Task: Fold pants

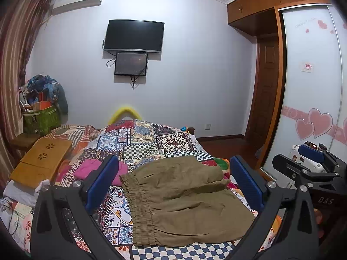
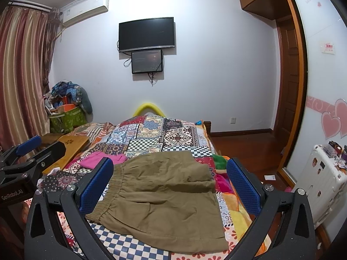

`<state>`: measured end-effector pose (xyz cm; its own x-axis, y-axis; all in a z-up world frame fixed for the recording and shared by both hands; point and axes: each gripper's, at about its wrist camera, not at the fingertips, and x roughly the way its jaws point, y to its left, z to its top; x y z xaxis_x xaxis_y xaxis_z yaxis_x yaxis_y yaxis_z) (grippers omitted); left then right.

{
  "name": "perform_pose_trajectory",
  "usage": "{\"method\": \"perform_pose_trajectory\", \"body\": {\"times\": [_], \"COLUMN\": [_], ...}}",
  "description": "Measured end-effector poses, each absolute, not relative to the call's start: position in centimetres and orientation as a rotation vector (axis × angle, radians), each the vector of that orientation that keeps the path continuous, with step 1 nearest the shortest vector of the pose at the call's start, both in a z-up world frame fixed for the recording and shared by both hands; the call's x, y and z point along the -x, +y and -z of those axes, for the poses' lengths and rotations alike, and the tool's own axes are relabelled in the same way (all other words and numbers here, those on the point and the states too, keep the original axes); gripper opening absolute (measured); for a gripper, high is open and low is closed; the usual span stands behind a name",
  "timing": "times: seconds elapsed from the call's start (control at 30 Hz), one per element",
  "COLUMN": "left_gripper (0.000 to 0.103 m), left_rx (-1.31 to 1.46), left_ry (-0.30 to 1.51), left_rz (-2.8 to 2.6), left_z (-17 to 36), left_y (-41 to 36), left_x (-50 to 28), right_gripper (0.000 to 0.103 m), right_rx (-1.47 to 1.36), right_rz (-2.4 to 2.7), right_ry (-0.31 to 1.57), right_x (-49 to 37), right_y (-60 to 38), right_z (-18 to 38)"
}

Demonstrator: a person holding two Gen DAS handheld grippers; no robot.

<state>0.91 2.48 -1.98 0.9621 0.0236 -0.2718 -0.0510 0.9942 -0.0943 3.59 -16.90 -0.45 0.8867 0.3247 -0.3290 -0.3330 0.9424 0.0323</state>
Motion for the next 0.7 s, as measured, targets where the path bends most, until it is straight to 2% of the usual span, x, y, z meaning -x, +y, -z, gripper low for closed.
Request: {"method": "perform_pose_trajectory", "body": {"times": [0.7], "left_gripper": [0.103], "left_rx": [0.108], "left_ry": [0.305], "left_rz": [-0.054], "left_z": [2.5], "left_y": [2.6], "left_x": [-2.0], "right_gripper": [0.103], "right_rx": [0.017], "right_rz": [-0.354], "right_ry": [0.356], "right_x": [-4.2], "right_y": [-17.1], "right_z": [1.2]}}
